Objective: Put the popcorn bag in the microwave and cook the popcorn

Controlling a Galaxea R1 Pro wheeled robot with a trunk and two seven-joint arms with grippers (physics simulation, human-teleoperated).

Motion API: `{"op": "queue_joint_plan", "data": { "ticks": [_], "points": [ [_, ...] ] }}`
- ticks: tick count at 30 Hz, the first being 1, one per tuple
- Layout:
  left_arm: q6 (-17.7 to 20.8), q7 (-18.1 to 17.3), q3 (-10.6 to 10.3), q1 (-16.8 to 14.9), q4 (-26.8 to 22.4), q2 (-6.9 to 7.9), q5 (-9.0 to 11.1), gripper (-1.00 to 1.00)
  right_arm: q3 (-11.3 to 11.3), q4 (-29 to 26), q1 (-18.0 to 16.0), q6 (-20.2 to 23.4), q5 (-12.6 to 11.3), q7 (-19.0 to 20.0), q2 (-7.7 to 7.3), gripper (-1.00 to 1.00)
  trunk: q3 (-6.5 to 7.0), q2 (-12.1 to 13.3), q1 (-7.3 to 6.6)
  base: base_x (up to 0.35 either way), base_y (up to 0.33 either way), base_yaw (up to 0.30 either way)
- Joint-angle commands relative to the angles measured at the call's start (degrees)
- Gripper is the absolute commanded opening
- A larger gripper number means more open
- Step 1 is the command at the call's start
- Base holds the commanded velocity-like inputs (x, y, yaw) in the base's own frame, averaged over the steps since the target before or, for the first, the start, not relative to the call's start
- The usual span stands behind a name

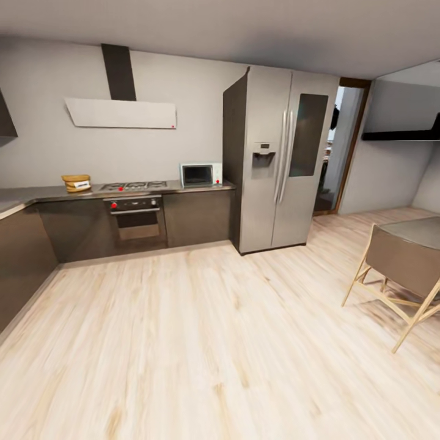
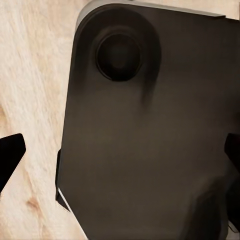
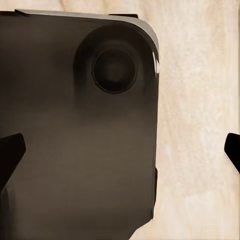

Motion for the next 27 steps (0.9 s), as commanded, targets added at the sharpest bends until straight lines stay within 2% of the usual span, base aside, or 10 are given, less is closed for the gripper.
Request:
{"op": "queue_joint_plan", "data": {
  "ticks": [1, 27],
  "points": [
    [-0.1, 0.1, 0.0, 0.0, 0.0, -0.01, 0.3, 1.00, 0.0, 0.1, 0.0, -0.3, 0.0, -0.1, 0.00, 1.00, -0.04, 0.0, 0.03, 0.325, 0.000, 0.000],
    [-0.1, 0.1, 0.1, 0.0, 0.0, 0.05, 0.4, 1.00, 0.0, 0.1, 0.0, -0.3, 0.0, 0.0, -0.18, 1.00, -0.04, 0.0, 0.03, 0.325, 0.000, 0.000]
  ]
}}
